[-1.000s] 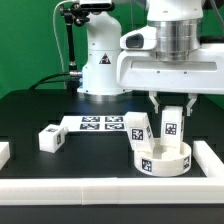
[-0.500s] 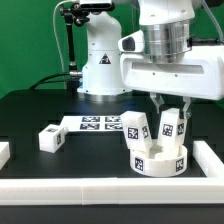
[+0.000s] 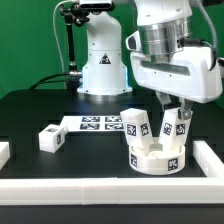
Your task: Assemble stool
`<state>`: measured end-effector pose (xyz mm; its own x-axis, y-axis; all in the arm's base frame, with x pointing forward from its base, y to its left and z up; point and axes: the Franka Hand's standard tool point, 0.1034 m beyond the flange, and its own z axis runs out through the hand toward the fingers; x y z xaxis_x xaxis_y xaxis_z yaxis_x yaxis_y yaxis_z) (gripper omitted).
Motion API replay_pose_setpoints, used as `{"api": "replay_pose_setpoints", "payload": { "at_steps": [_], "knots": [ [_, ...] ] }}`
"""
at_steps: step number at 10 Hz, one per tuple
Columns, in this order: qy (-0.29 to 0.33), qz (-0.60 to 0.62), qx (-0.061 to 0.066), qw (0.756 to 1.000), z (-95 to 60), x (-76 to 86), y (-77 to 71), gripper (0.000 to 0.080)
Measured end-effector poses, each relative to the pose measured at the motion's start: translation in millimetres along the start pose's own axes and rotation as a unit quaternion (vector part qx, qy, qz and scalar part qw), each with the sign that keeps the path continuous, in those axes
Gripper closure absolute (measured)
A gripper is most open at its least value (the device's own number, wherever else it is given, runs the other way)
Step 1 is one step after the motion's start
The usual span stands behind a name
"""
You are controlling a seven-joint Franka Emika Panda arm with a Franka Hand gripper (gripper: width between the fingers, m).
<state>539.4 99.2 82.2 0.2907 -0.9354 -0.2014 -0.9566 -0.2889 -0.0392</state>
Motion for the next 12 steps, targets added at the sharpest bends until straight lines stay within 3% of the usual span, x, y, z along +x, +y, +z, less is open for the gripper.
{"api": "replay_pose_setpoints", "payload": {
  "at_steps": [1,3,4,5,6,7,8,9,12],
  "knots": [
    [-0.002,0.046,0.008,0.999,-0.5,-0.3,-2.1,0.0462],
    [-0.003,0.106,0.010,0.994,0.8,-2.9,-2.5,0.0462],
    [-0.003,0.112,0.010,0.994,1.0,-3.0,-2.5,0.0411],
    [-0.003,0.111,0.010,0.994,1.2,-3.0,-2.3,0.0259],
    [-0.002,0.105,0.008,0.994,0.8,-3.3,-2.3,0.0259],
    [0.002,0.066,-0.002,0.998,-3.4,-5.6,-4.5,0.0175],
    [0.003,0.048,-0.002,0.999,-10.8,-7.3,-7.7,0.0175],
    [0.000,0.010,0.003,1.000,-23.4,-3.4,-9.4,0.0154],
    [0.003,-0.049,0.017,0.999,-51.2,34.3,-10.7,0.0150]
  ]
}}
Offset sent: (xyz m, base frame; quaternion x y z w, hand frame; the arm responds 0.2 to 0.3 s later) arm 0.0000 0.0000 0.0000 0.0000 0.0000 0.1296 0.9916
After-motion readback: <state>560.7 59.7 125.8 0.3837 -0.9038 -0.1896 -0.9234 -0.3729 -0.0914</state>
